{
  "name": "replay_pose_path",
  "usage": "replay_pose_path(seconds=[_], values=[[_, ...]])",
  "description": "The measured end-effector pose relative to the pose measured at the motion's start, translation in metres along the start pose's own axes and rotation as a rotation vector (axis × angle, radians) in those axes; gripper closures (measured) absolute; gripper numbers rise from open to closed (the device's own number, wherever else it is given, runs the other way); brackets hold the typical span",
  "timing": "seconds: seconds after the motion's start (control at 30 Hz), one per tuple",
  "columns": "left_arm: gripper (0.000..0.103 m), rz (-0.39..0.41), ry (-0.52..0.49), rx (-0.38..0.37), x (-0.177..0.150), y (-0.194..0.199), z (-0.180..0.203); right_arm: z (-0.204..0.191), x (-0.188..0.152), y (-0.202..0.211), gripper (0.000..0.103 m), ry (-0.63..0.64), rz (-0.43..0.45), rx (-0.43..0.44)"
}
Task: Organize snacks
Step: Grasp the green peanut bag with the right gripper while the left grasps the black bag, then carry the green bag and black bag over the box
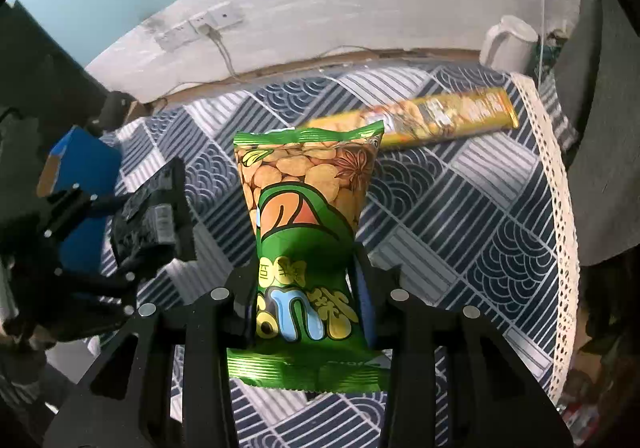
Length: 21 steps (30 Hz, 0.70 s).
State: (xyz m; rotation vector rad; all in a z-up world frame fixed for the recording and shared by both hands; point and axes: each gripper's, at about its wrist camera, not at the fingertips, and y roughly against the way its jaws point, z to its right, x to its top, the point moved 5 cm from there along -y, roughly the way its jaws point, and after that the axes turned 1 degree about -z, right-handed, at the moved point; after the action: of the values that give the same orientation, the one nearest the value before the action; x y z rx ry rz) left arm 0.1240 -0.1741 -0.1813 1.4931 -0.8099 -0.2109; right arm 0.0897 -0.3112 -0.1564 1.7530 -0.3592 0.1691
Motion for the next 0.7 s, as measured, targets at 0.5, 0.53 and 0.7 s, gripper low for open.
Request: replay_pose_path(seconds=[0.5,0.53,0.7], values=[[0.034,0.121,0.172,0.060,-0.035,0.087,-0.048,-0.076,0.005,0.034,0.066,0.126,0.058,0.050],[0.034,0.123,0.190,0.064,-0.041,0.091,-0.056,-0.082,0.005,0.036,0.066,0.135,0.060,0.055],[0.034,0.136,0.246,0.091,-0.058,0.106,-0.082,-0.114,0.010,0.042,0.066,0.186,0.076,0.075]])
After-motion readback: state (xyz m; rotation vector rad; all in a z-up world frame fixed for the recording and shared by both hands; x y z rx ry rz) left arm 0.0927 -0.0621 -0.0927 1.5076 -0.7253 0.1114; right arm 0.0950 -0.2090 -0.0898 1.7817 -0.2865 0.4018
